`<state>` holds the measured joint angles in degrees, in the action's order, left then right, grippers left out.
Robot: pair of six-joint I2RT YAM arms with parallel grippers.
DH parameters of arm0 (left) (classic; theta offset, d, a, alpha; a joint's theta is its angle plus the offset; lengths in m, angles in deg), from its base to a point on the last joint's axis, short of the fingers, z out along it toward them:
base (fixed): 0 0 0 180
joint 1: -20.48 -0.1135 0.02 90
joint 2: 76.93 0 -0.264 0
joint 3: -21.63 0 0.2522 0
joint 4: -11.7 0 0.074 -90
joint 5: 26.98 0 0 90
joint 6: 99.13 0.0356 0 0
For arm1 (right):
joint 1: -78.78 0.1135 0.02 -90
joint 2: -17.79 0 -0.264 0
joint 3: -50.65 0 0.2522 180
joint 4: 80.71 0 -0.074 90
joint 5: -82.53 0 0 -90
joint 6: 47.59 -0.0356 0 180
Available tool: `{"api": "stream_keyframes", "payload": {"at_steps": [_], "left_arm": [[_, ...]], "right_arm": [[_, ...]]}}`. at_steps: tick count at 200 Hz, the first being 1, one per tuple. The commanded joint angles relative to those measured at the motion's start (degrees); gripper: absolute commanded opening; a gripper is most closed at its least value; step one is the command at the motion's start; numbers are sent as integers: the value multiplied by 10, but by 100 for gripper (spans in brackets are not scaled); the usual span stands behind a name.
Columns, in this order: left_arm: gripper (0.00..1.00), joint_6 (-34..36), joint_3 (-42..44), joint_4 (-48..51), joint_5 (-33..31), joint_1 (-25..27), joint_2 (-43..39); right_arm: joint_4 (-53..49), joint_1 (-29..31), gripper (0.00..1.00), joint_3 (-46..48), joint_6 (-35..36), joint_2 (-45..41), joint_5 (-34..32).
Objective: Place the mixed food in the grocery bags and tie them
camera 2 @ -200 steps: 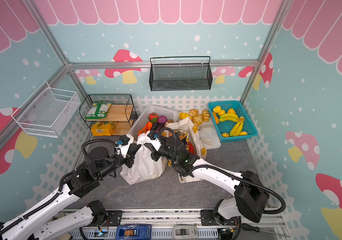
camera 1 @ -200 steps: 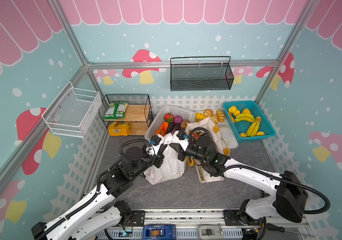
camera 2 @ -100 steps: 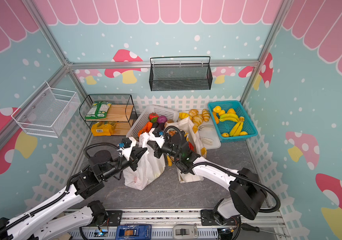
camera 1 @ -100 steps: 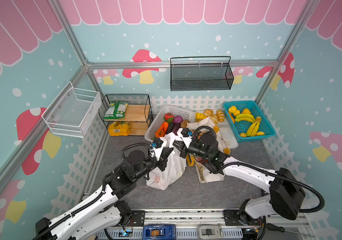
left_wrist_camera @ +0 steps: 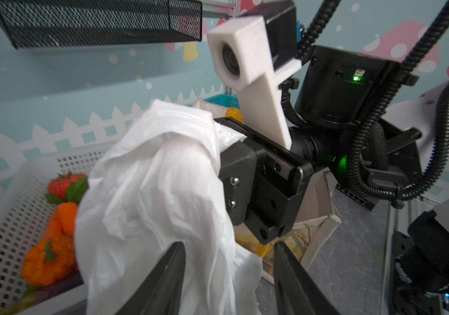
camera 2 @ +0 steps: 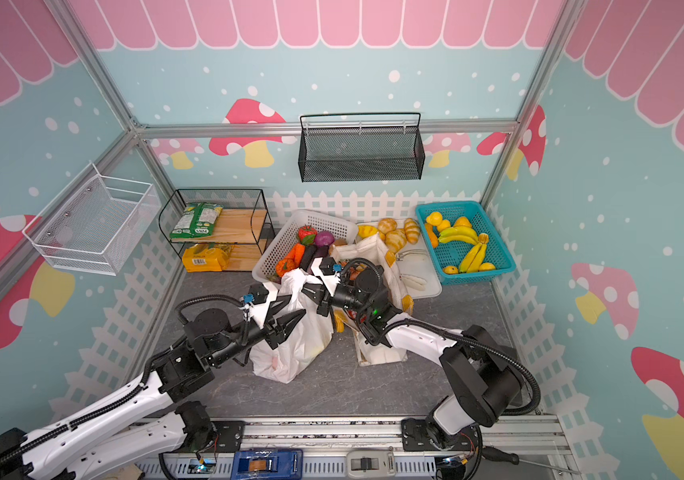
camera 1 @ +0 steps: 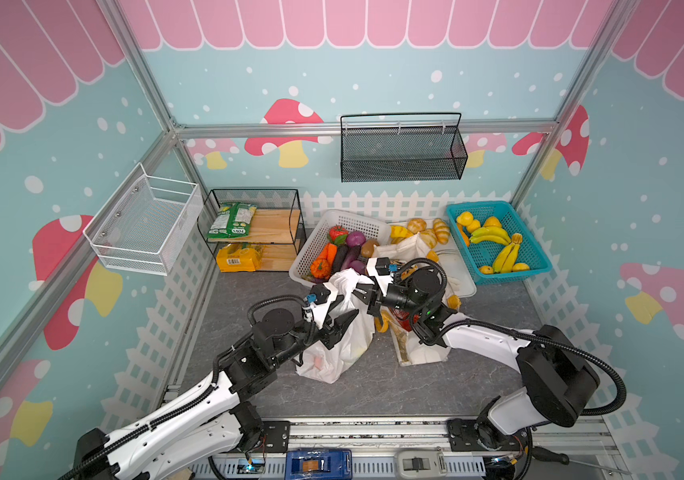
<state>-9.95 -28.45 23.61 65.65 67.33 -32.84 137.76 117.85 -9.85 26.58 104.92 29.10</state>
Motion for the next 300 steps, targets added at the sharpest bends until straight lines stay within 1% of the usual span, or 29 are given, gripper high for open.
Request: {"api": "stream_keyframes", "payload": {"at_steps": [1, 11, 20, 29, 43, 54, 70, 86, 107, 119, 130, 154, 178, 200, 213, 234, 246, 300], "left_arm": [[67, 23, -29, 76, 5, -9, -39], [70, 27, -43, 107, 12, -15, -51], [72, 30, -54, 134, 15, -21, -61], [72, 31, -63, 153, 18, -27, -71], [70, 27, -67, 166, 24, -45, -85], [64, 21, -68, 171, 32, -66, -90], [51, 11, -73, 182, 41, -98, -79], [39, -7, -64, 174, 32, -108, -52], [25, -63, -27, 101, 29, -107, -12], [22, -86, -1, 39, 40, -100, 10], [21, -99, 16, -8, 36, -81, 27], [19, -105, 43, -74, 3, -40, 62], [19, -120, 64, -131, -4, -33, 80], [23, -119, 78, -163, -8, -33, 81], [28, -108, 85, -169, -13, -33, 74], [37, -68, 91, -156, -15, -36, 51], [40, -41, 88, -135, -19, -39, 32], [40, 66, 67, -43, -29, -50, -40]], "right_arm": [[59, -6, 0, 8, -15, 9, 23], [62, -6, 0, 8, -17, 10, 24], [65, -6, 0, 9, -17, 10, 25], [66, -6, 0, 9, -17, 9, 25], [66, -6, 0, 10, -16, 7, 28], [70, -6, 0, 11, -18, 6, 33], [77, -6, 0, 12, -23, 7, 38], [95, -7, 0, 16, -36, 7, 42], [123, -6, 0, 19, -59, 10, 51], [140, -6, 0, 20, -73, 14, 55], [147, -5, 0, 18, -84, 19, 56], [159, -1, 0, 16, -99, 25, 56], [175, 1, 0, 12, -113, 33, 62], [182, 0, 0, 15, -114, 37, 67], [182, 1, 0, 19, -107, 36, 70], [181, 0, 0, 25, -94, 32, 80], [181, 0, 0, 27, -89, 28, 84], [177, 0, 0, 26, -82, 25, 88]]}}
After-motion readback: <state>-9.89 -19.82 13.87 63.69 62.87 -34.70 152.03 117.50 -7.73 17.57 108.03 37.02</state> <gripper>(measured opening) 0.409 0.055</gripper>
